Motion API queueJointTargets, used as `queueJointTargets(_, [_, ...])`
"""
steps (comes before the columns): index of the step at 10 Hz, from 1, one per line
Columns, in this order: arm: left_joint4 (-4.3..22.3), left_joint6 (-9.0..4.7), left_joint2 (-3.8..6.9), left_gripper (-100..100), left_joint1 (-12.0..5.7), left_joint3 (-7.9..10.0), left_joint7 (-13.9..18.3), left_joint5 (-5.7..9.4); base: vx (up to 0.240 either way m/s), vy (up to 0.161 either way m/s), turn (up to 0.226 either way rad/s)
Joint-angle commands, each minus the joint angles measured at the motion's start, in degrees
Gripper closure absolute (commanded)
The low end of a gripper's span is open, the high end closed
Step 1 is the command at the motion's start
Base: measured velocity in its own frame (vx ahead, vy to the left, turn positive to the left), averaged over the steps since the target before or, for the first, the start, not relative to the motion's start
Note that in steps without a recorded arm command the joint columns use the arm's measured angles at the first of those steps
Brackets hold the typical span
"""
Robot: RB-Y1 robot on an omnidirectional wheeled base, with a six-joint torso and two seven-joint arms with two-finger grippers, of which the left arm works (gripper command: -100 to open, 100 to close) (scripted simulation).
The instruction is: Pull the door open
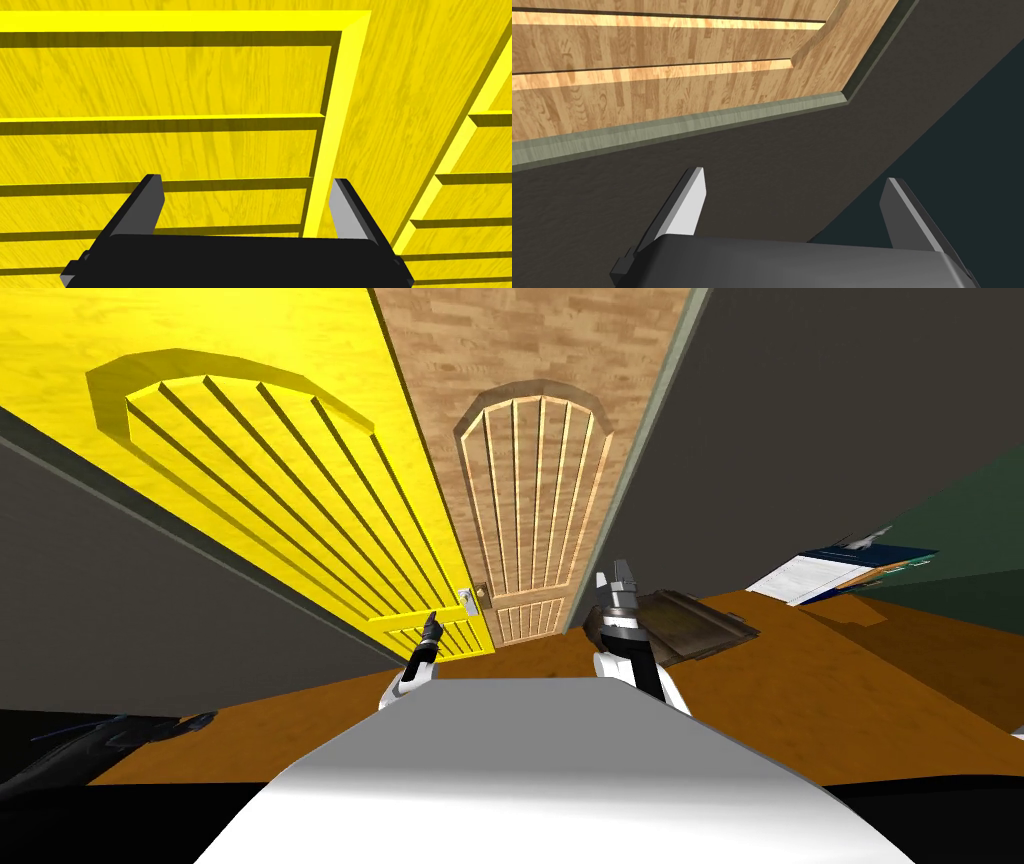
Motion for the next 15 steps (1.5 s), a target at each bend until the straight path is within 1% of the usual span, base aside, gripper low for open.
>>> queueJointTargets(1, [-0.45,0.13,-0.39,-100,-0.72,-0.50,-0.09,-0.11,0.207,-0.007,-0.087])
queueJointTargets(3, [-0.97,0.02,-1.08,-100,-2.15,-1.74,-0.12,-0.33,0.223,-0.075,-0.143])
queueJointTargets(4, [-1.09,0.07,-0.94,-100,-1.44,-1.39,-0.12,-0.27,0.103,-0.044,-0.013])
queueJointTargets(5, [-1.09,0.07,-0.94,100,-1.44,-1.39,-0.12,-0.27,-0.013,0.004,0.015])
queueJointTargets(10, [-1.09,0.07,-0.94,100,-1.44,-1.39,-0.12,-0.27,-0.022,0.010,0.000])
queueJointTargets(11, [-1.11,0.11,-0.48,-100,-0.47,-0.85,0.03,-0.11,-0.129,0.072,0.141])
queueJointTargets(13, [-1.52,0.10,-0.36,-100,-0.06,-1.08,0.20,-0.07,-0.196,0.020,0.027])
queueJointTargets(14, [-1.91,0.07,-0.35,-100,0.11,-1.45,0.33,-0.07,-0.176,-0.065,-0.026])
queueJointTargets(15, [-2.60,0.02,-0.43,-100,0.23,-2.18,0.54,-0.10,-0.198,-0.092,-0.055])
